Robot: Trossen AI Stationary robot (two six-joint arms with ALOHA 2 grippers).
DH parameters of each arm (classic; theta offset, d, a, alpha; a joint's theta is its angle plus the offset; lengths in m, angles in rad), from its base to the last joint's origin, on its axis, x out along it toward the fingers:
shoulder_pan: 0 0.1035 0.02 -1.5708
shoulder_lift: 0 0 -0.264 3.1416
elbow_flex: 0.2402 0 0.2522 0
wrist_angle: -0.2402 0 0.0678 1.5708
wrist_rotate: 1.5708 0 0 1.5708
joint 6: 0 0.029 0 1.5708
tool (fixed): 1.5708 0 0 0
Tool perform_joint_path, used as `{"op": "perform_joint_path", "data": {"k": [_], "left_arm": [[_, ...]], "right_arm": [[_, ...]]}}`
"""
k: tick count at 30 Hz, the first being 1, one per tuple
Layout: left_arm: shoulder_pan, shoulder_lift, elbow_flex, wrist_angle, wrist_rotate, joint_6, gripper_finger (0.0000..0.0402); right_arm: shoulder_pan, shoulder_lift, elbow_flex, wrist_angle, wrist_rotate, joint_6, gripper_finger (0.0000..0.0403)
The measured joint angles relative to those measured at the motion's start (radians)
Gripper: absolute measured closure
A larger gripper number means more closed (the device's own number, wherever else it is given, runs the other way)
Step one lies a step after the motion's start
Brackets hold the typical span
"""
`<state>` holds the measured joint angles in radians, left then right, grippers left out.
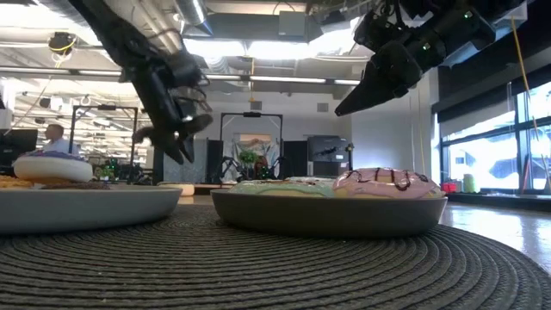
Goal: Pick & Place donuts
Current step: Put the big black donut on the black plate
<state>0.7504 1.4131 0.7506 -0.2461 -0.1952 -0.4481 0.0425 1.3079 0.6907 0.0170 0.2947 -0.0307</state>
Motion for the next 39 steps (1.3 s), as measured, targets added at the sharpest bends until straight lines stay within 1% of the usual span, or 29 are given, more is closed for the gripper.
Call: {"op": "perform_joint_path", "data": {"k": [3,9,13,18,22,25,36,39], "left_arm": [[0.015,0.059,0.000,0.028,0.031,0.001,0.0270],[0.031,0.155,0.000,0.053,0.033,-0.001,0.0272],[0.030,0.195,0.000,0.066,0.033,-0.001,0.0272],[0.030,0.205,0.001,0.072,0.029,0.007,0.0277],[0.030,0.204,0.001,0.076,-0.009,0.014,0.0293],[0.030,0.204,0.001,0.077,-0.017,0.030,0.0309],[0.030,0.206,0.000,0.078,-0.042,0.082,0.0388],[0.019,0.205,0.000,0.087,-0.049,0.116,0.0395]], "right_arm": [[-0.006,0.000,0.000,0.000,0.000,0.000,0.0302],[-0.008,0.000,0.000,0.000,0.000,-0.001,0.0302],[-0.008,0.000,0.000,0.000,0.000,-0.004,0.0302],[-0.008,0.000,0.000,0.000,0.000,-0.004,0.0302],[-0.008,0.000,0.000,0.000,0.000,-0.004,0.0302],[-0.008,0.000,0.000,0.000,0.000,-0.004,0.0302],[-0.008,0.000,0.000,0.000,0.000,-0.004,0.0302],[-0.008,0.000,0.000,-0.001,0.000,-0.004,0.0302]]}}
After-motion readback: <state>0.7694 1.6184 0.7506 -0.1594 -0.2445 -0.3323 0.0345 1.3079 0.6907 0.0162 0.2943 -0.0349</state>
